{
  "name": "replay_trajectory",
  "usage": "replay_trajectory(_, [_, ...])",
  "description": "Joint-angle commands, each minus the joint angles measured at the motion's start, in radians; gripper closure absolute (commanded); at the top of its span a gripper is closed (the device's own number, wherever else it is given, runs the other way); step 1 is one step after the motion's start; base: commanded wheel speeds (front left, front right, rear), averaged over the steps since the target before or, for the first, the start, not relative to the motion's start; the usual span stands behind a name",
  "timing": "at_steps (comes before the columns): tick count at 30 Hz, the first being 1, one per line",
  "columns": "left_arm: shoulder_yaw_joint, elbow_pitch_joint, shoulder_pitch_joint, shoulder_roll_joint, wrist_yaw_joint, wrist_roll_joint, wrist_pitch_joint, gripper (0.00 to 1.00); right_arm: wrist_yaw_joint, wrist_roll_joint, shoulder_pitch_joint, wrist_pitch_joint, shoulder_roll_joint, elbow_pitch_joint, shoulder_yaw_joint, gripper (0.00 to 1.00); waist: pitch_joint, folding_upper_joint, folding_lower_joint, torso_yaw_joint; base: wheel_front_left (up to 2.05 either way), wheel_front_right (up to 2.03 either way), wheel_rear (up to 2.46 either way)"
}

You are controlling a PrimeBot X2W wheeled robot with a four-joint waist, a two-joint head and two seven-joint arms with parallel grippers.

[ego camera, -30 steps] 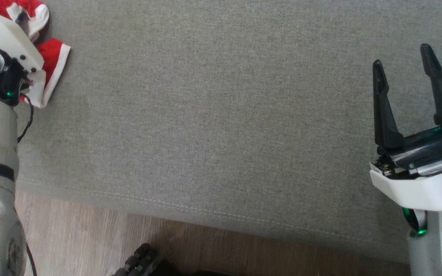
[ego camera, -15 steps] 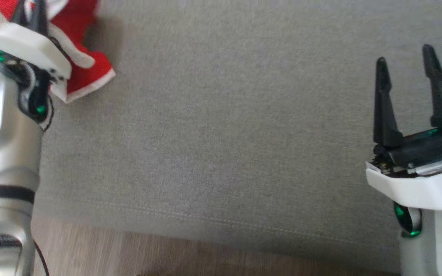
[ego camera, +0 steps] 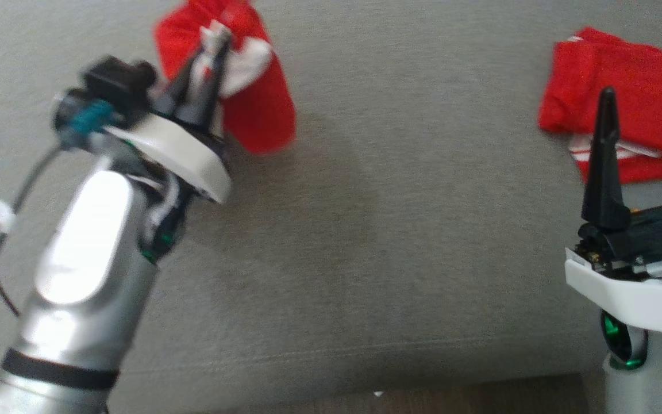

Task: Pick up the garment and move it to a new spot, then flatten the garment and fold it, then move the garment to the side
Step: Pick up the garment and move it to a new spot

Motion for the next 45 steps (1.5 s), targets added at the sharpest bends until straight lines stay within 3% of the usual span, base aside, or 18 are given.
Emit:
replay_trajectory(1, [0.019, -0.053, -0.025, 0.024, 0.004, 0.013, 0.010, 1.00, 0.006, 0.011, 0.001, -0.004, 0.010, -0.041, 0.022, 0.00, -0.014, 0.0000, 0.0000, -0.077, 0.00, 0.00, 0.00])
replay_trajectory(8, [-0.124, -0.111, 0.053, -0.021, 0.007, 0.081, 0.054, 1.00, 0.006, 0.023, 0.004, -0.004, 0.013, -0.073, 0.020, 0.00, 0.047, 0.0000, 0.0000, -0.173, 0.00, 0.00, 0.00])
replay_trajectory(15, [-0.233, 0.035, 0.118, -0.077, 0.027, 0.141, 0.011, 1.00, 0.006, 0.060, 0.001, -0.004, 0.014, -0.072, 0.045, 0.00, 0.105, 0.0000, 0.0000, -0.204, 0.00, 0.00, 0.00])
replay_trajectory(16, [-0.238, 0.052, 0.121, -0.087, 0.031, 0.142, 0.001, 0.65, 0.006, 0.061, 0.001, -0.004, 0.014, -0.068, 0.052, 0.00, 0.106, 0.0000, 0.0000, -0.203, 0.00, 0.00, 0.00])
replay_trajectory(17, [-0.242, 0.063, 0.122, -0.098, 0.035, 0.142, -0.014, 0.00, 0.006, 0.061, 0.003, -0.004, 0.014, -0.063, 0.057, 0.00, 0.104, 0.0000, 0.0000, -0.199, 0.00, 0.00, 0.00])
replay_trajectory(27, [-0.228, 0.020, 0.175, -0.149, 0.088, 0.095, -0.118, 0.00, 0.006, 0.066, 0.053, -0.004, 0.014, 0.041, 0.077, 0.00, 0.009, 0.0000, 0.0000, -0.103, 0.00, 0.00, 0.00])
replay_trajectory(36, [-0.125, -0.160, 0.353, -0.129, 0.205, 0.031, -0.162, 0.00, 0.006, 0.106, 0.131, -0.004, 0.014, 0.158, 0.059, 0.00, -0.133, 0.0000, 0.0000, 0.035, 0.00, 0.00, 0.00])
replay_trajectory(45, [0.031, -0.367, 0.569, -0.081, 0.317, 0.026, -0.174, 0.00, 0.006, 0.147, 0.228, -0.004, 0.014, 0.189, 0.023, 0.00, -0.244, 0.0000, 0.0000, 0.102, 0.00, 0.00, 0.00])
